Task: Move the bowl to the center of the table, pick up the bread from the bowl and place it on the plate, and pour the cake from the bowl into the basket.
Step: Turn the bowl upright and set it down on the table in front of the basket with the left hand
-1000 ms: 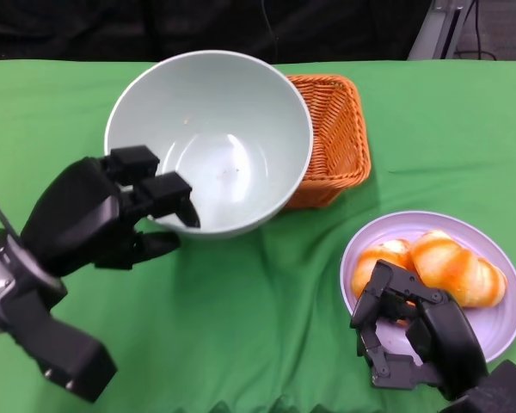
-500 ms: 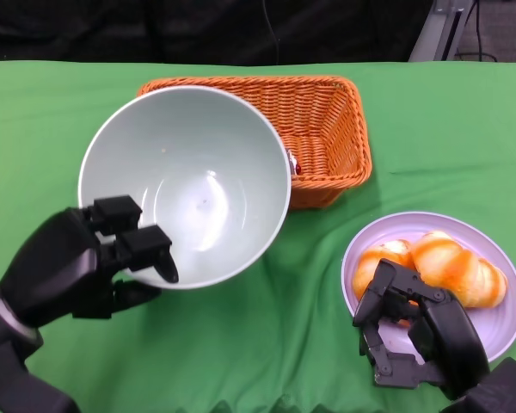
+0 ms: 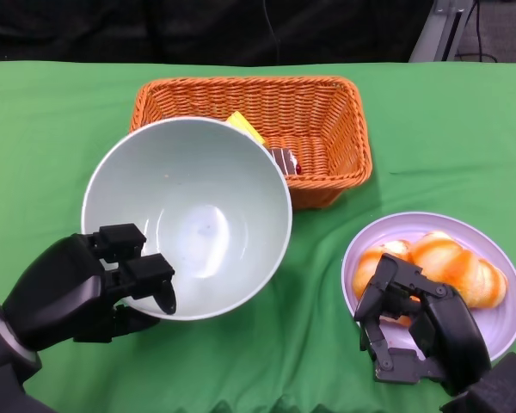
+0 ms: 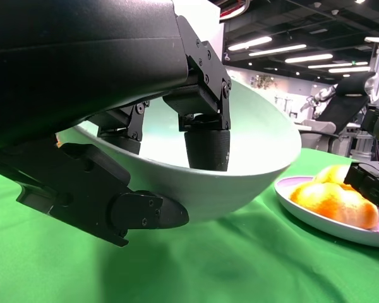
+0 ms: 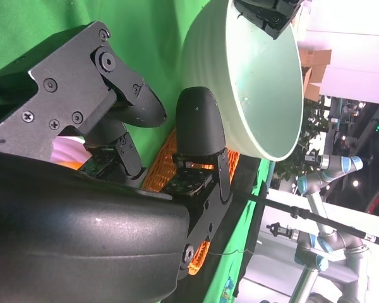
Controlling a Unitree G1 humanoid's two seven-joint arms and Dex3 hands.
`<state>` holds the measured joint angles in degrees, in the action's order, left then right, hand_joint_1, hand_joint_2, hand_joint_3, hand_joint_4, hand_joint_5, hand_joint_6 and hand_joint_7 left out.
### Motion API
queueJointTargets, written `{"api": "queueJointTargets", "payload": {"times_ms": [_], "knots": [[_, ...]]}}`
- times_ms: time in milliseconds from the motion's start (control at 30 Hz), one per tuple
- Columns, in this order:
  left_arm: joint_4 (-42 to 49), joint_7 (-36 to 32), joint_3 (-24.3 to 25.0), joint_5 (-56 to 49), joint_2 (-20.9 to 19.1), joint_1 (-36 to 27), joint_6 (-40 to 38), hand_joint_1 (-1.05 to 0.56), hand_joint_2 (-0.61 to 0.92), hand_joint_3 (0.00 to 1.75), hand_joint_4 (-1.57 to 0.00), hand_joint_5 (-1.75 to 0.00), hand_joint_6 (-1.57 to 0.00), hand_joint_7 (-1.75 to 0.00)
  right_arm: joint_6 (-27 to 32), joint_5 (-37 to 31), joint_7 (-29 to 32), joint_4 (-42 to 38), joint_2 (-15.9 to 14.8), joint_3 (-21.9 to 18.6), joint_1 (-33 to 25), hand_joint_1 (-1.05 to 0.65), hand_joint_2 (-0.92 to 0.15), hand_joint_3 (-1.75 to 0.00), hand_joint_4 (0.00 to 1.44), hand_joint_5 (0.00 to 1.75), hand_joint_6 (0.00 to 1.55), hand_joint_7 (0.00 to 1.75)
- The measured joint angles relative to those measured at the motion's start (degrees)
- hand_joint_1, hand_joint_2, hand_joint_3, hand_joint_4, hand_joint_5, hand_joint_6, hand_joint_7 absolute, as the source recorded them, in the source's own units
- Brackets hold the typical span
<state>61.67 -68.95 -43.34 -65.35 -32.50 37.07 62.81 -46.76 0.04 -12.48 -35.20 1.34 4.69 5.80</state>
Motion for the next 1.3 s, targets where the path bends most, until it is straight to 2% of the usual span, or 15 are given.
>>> {"api": "queueJointTargets", "payload": {"times_ms": [467, 733, 1100, 1300], "knots": [[3.3, 0.9, -0.4, 0.4, 2.3, -0.1, -0.6, -0.12, 0.91, 0.43, -0.64, -1.75, -0.59, -1.49, 0.1, 0.2, -0.8, 2.0, 0.0, 0.0, -1.4, 0.00, -0.47, -1.36, 0.87, 1.75, 0.61, 1.63], [4.3, 1.2, -1.0, 0.6, 3.4, -0.4, -1.2, -0.10, 0.92, 0.37, -0.63, -1.75, -0.61, -1.41, 0.1, 0.2, -1.3, 2.1, 0.0, 0.0, -1.4, 0.00, -0.47, -1.35, 0.88, 1.75, 0.60, 1.62], [4.1, 1.2, -3.0, 0.4, 4.1, -2.1, -0.9, -0.14, 0.92, 0.45, -0.64, -1.75, -0.55, -1.53, 0.4, 0.2, -1.2, 2.5, 0.0, 0.0, -1.5, 0.01, -0.47, -1.36, 0.87, 1.75, 0.61, 1.63], [4.1, 1.2, -3.5, 0.5, 4.1, -2.5, -0.7, -0.15, 0.92, 0.46, -0.63, -1.75, -0.53, -1.52, 0.5, 0.2, -1.3, 2.6, 0.0, 0.0, -1.5, 0.02, -0.47, -1.37, 0.88, 1.75, 0.61, 1.63]]}}
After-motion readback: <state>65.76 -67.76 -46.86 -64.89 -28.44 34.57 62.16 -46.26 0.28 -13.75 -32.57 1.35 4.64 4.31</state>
